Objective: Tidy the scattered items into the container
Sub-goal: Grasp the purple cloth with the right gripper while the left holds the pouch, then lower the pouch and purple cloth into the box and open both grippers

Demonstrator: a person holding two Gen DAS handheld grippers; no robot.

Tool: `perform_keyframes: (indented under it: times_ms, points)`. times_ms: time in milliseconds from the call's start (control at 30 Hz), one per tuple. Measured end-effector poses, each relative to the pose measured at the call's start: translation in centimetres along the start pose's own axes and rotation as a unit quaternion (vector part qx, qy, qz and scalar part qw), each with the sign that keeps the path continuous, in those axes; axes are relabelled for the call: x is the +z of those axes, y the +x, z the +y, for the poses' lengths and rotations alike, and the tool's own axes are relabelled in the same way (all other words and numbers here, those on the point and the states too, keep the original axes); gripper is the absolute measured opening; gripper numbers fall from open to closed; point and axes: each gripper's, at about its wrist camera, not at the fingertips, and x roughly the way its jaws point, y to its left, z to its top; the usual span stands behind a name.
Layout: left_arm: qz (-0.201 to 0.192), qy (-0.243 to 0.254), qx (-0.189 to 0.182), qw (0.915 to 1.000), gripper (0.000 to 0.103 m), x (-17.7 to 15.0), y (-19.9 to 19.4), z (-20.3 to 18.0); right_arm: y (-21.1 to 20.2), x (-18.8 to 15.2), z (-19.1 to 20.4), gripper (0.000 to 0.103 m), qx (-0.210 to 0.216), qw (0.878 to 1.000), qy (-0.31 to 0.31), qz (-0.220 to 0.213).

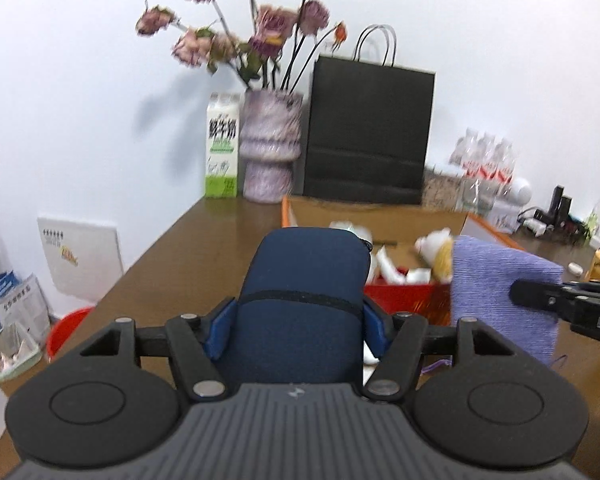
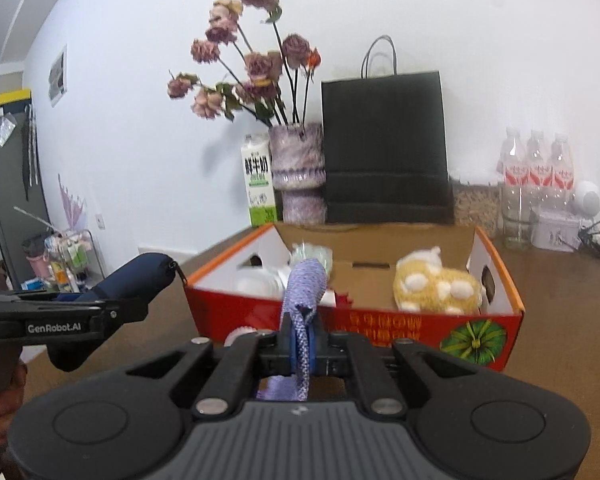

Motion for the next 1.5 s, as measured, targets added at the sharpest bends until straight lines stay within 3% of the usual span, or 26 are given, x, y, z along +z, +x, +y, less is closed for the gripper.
perform_keyframes:
  times_ms: [500, 800, 967, 1100, 1200, 1267, 1300, 1333, 1433, 1500]
  points:
    - [-0.044, 0.000, -0.025, 0.9987, 0.065, 6.0, 4.5, -3.8, 3.8, 7.1, -2.1, 0.005, -0.011, 0.998, 0.007, -0.069]
    - [-0.014, 0.003, -0.012, 0.9998, 0.065, 7.0, 11.7, -5.7, 11.3, 6.7, -5.2, 0.005, -0.022, 0.999, 0.026, -0.016]
    - [0.017, 0.017, 0.007, 0.9997, 0.065, 5.9, 16.2, -6.5, 15.0, 5.2, -7.3, 0.005, -0.049, 0.998, 0.021, 0.034]
    - [0.038, 0.038, 0.013, 0.9985, 0.065, 4.7, 17.7, -6.7, 16.6, 4.2, -8.0, 0.007, -0.081, 0.995, -0.001, 0.063]
    - [0.034, 0.049, 0.019, 0.9980, 0.067, 4.5, 17.6, -6.9, 16.8, 4.0, -8.0, 0.015, -0.090, 0.993, -0.013, 0.071]
    - [0.035, 0.049, 0.024, 0.9979, 0.071, 4.5, 17.7, -6.8, 16.6, 3.9, -7.6, 0.035, -0.088, 0.993, -0.023, 0.069]
    - [0.030, 0.050, 0.031, 0.9978, 0.070, 4.5, 17.5, -6.9, 16.4, 3.9, -7.3, 0.069, -0.096, 0.992, -0.032, 0.068]
    - [0.027, 0.054, 0.046, 0.9971, 0.080, 4.5, 17.4, -7.0, 16.2, 4.0, -7.0, 0.093, -0.120, 0.990, -0.043, 0.063]
    - [0.005, 0.058, 0.076, 0.9954, 0.103, 4.8, 17.0, -6.8, 15.5, 4.3, -6.8, 0.102, -0.147, 0.986, -0.059, 0.042]
    - [-0.005, 0.047, 0.071, 0.9964, 0.103, 5.2, 16.8, -6.4, 15.4, 4.5, -7.1, 0.103, -0.146, 0.987, -0.046, 0.042]
